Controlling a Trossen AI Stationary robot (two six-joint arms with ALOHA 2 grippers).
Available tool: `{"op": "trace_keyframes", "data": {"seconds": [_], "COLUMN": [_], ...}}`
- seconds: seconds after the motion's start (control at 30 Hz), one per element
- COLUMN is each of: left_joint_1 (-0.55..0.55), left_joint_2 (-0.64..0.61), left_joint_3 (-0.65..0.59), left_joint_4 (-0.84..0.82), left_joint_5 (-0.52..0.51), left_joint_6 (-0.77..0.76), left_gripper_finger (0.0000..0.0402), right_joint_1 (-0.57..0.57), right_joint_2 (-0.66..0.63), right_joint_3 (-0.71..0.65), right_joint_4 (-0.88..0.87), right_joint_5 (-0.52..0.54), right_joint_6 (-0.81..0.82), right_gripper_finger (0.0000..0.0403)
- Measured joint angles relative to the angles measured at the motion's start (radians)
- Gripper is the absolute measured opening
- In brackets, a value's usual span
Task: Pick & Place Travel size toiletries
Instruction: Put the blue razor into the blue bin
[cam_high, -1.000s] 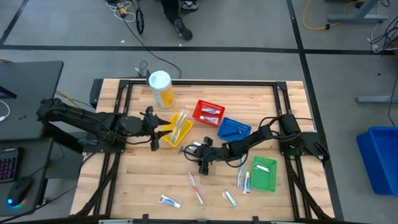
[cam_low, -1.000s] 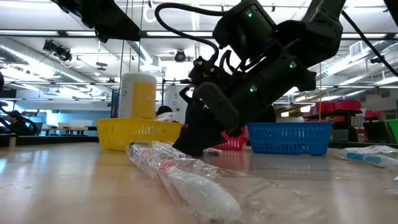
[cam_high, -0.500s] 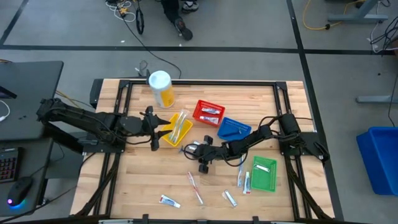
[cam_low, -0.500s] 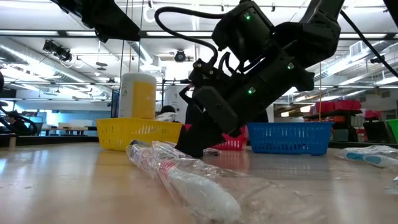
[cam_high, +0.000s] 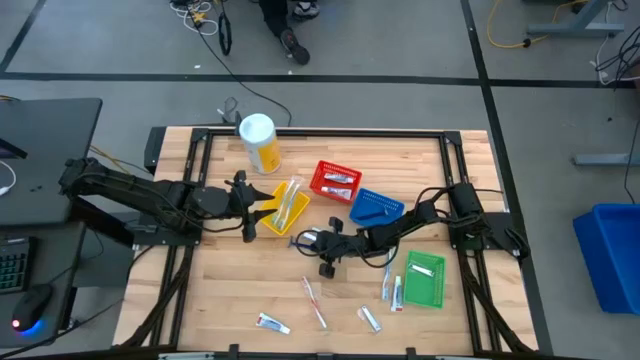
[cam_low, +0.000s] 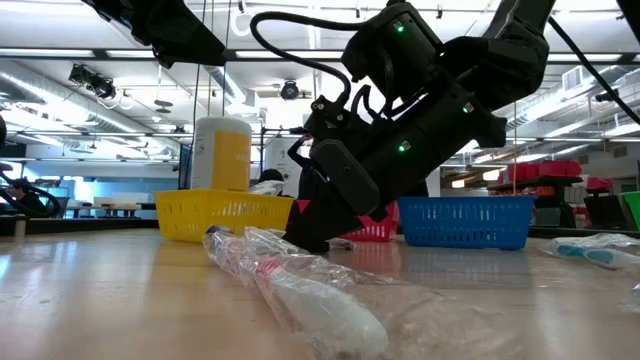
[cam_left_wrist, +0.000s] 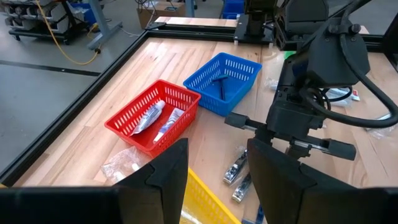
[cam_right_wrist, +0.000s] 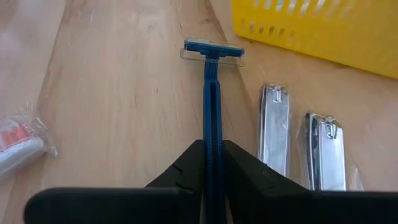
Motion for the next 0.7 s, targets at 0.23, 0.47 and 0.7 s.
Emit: {"op": "trace_keyframes", "data": {"seconds": [0.23,0.47,0.7], "left_joint_1": [0.000,0.000,0.000], "left_joint_2": [0.000,0.000,0.000], "left_joint_3": [0.000,0.000,0.000], "left_joint_4": [0.000,-0.001,-0.005], "left_joint_5": [0.000,0.000,0.000], "left_joint_6": [-0.001,-0.002,-0.002], "left_gripper_finger": [0.0171,0.0171,0.0171], "right_joint_1": [0.018,0.026,0.026], "right_joint_2": [0.000,-0.088,-0.270], "right_joint_3": [-0.001,-0.003,-0.001], "right_joint_4": [0.024,-0.011,-0.226], "right_joint_5": [0.036,-0.014,0.005], "right_joint_6": [-0.001,-0.015,-0.038], "right_gripper_finger": [0.0055,0.0054,0.0054]}}
